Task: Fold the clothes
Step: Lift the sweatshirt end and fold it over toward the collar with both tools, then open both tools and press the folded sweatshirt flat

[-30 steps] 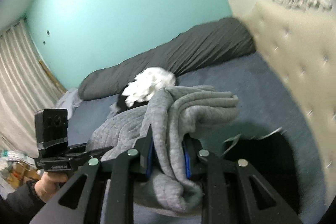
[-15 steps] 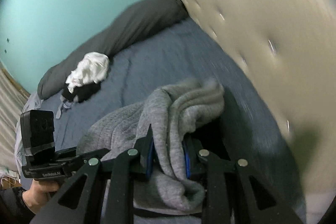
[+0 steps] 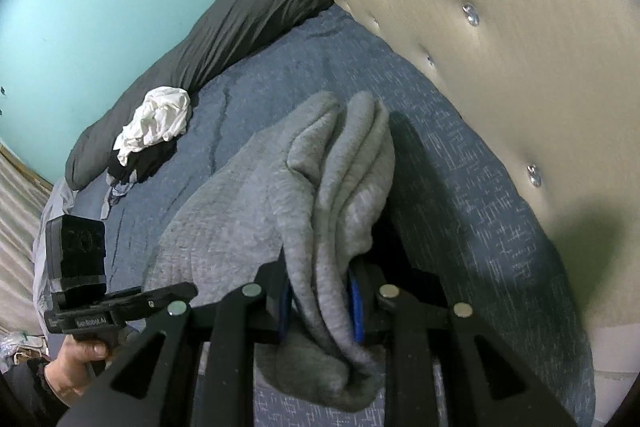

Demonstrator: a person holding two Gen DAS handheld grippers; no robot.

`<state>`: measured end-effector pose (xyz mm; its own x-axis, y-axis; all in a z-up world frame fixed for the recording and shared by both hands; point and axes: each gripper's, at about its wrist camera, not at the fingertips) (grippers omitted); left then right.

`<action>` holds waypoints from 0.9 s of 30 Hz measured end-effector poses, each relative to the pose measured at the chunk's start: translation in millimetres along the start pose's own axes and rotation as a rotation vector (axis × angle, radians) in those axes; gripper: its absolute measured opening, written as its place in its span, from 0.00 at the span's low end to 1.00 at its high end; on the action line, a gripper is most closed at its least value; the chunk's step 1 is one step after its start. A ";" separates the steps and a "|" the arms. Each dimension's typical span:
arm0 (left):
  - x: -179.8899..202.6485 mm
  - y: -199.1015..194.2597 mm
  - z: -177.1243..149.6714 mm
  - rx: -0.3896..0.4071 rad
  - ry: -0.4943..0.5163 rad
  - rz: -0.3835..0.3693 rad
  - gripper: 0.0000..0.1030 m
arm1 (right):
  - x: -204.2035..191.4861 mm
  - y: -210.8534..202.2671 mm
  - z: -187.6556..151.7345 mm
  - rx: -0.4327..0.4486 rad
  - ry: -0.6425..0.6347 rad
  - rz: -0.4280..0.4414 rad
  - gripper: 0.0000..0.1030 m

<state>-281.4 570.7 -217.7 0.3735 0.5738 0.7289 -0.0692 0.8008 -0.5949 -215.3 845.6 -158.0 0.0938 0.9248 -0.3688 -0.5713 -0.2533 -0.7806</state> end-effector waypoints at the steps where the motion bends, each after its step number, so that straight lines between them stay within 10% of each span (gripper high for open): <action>1: -1.6 -2.6 -1.4 -0.002 -0.004 -0.001 0.40 | 0.4 1.3 -2.3 -0.005 0.003 -0.007 0.23; 16: 30.9 -79.7 -15.5 0.133 0.203 0.144 0.42 | -22.7 -54.2 -12.2 0.163 -0.063 -0.210 0.34; 27: 43.5 -38.6 -22.1 0.048 0.296 0.197 0.41 | -48.6 -15.8 -47.7 0.106 -0.158 -0.167 0.06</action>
<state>-242.0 561.0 -170.5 0.5998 0.6490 0.4680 -0.2069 0.6908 -0.6928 -171.9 791.1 -151.8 0.0703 0.9863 -0.1489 -0.6418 -0.0695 -0.7637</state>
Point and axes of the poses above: each gripper's, at about its wrist camera, not at the fingertips, and y roughly the way its jaws point, x to its right, z to its top, and after that the axes turned 2 degrees about -x, right-handed
